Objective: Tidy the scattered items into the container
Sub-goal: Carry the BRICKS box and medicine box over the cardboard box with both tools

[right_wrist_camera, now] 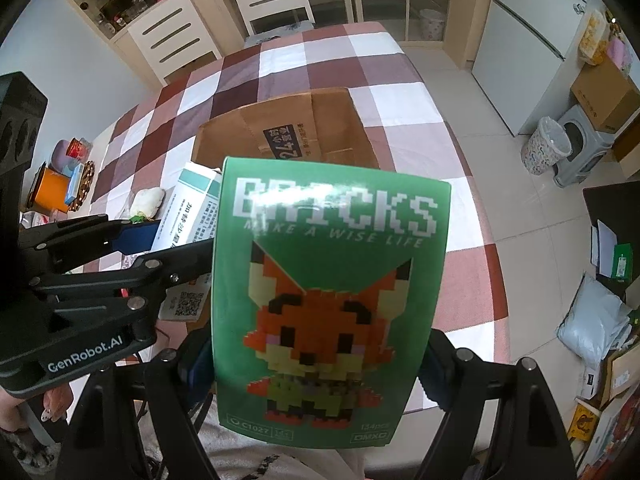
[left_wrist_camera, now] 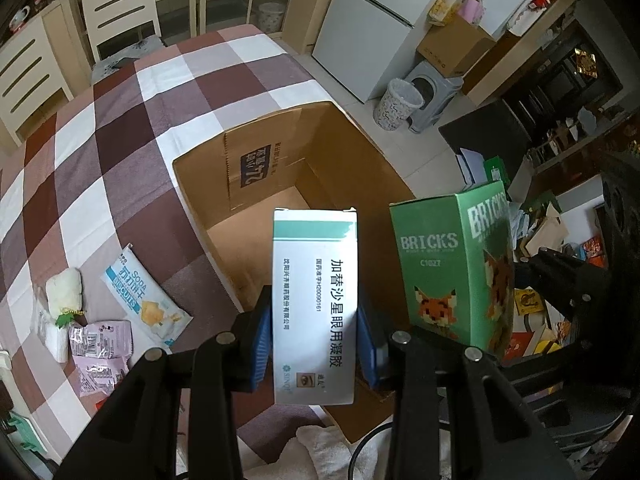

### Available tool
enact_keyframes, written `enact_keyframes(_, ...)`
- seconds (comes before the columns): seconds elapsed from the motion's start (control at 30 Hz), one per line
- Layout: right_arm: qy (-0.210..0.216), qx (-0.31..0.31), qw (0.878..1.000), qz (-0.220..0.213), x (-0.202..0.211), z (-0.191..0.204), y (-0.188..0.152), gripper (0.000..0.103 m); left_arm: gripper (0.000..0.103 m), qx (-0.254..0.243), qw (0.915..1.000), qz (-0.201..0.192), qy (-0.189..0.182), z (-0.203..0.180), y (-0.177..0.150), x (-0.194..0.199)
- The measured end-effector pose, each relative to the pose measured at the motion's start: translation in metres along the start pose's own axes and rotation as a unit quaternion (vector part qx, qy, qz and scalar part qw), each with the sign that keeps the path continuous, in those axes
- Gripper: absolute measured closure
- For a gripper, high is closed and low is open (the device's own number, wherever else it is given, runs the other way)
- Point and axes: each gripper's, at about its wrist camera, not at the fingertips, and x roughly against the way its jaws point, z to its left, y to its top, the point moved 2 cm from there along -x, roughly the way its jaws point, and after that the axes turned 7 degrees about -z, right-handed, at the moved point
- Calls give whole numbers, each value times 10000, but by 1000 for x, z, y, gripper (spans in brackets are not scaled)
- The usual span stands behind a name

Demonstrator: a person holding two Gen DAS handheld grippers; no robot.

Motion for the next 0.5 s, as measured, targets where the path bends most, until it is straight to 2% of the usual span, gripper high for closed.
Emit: enact_keyframes(0.5,-47,-104,9999,6,-7,-3,-2,19,66,-1,9999,156,-20,-1,0,-11)
